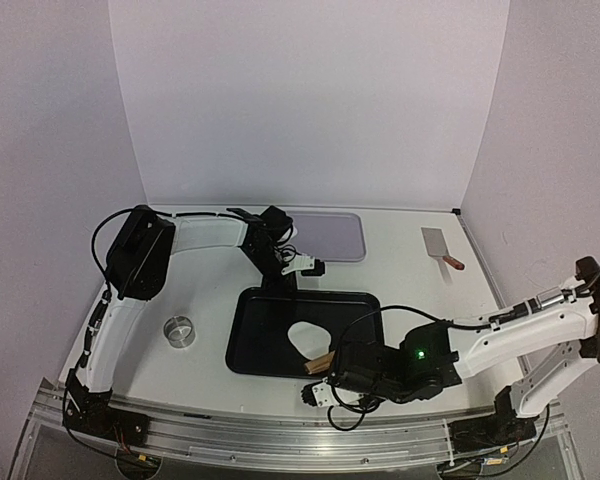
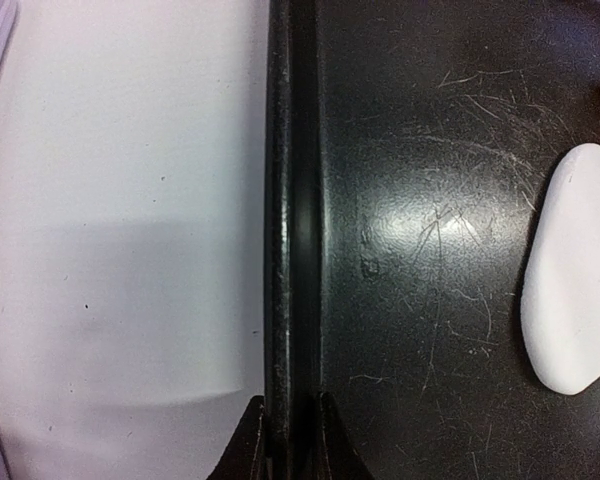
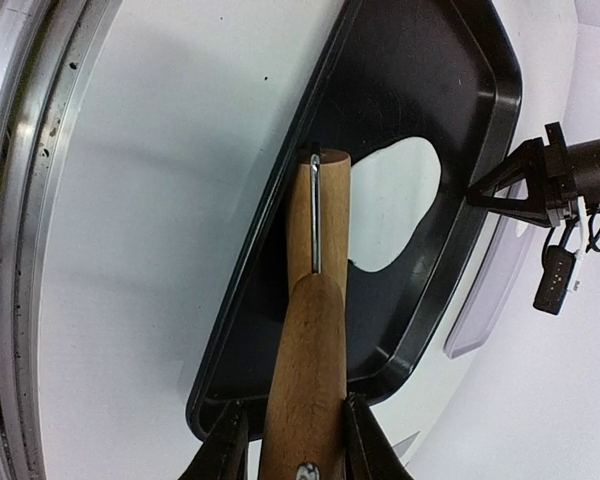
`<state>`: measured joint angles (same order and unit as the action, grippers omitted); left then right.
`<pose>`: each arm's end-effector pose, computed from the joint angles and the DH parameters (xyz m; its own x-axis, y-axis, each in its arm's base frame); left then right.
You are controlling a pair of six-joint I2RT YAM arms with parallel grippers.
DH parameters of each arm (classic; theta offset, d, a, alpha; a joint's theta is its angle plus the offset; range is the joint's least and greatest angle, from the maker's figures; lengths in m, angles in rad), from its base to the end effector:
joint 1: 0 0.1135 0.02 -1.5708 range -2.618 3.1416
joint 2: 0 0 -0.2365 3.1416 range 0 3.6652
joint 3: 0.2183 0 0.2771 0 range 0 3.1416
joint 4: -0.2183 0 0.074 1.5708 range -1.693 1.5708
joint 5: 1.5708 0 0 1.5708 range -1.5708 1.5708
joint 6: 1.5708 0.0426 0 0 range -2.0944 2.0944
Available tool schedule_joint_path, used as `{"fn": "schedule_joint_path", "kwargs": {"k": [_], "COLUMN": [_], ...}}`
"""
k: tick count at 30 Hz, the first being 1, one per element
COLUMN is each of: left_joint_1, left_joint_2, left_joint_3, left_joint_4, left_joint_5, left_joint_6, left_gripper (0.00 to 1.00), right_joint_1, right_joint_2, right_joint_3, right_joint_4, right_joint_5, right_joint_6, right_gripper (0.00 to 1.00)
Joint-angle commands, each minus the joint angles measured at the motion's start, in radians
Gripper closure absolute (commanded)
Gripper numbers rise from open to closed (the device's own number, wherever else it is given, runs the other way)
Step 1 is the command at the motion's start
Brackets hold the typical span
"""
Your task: Roll out the dumpling wrappers from the dough
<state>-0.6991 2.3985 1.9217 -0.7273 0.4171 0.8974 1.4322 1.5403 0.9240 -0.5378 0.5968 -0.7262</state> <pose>0.3735 -0.3366 0.0972 0.1012 0.8486 -0.5192 0.9948 -0.0915 0.0444 0.0669 0.3061 0.1426 0.4286 -0.9026 0.0386 -0.6729 -0.3475 -0.6530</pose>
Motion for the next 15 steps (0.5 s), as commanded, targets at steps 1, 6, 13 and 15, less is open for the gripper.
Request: {"fn": "schedule_joint_path", "kwargs": {"k": [1,6,13,15], "left_joint_1": [0.019,0.019,0.016,0.016], "left_joint_2": [0.036,0.037,0.034,0.034], "left_joint_3": [-0.049,-0.047,-0.044,-0.044], "left_joint_4": [0.028,0.032,0.038,0.039], "left_joint_5": [-0.141,-0.14,-0.14,-0.138], "left_joint_6": [0.029,0.027,0.019,0.017], "left_gripper": [1.0,1.0,1.0,1.0], "right_joint_1": [-0.041,-0.176,-0.25,-0.251], "right_joint_2": [0.042,-0.02,-0.012,0.022], "right_joint_3": [-0.025,0.184,0.358,0.386], "right_joint_4": [-0.36,-0.356,-0.298,-0.247], "right_joint_5": [-0.196,-0.146,-0.114,-0.118], "right_joint_6": [0.071,0.108,0.094,0.098], "right_gripper": [1.0,1.0,1.0,1.0]}}
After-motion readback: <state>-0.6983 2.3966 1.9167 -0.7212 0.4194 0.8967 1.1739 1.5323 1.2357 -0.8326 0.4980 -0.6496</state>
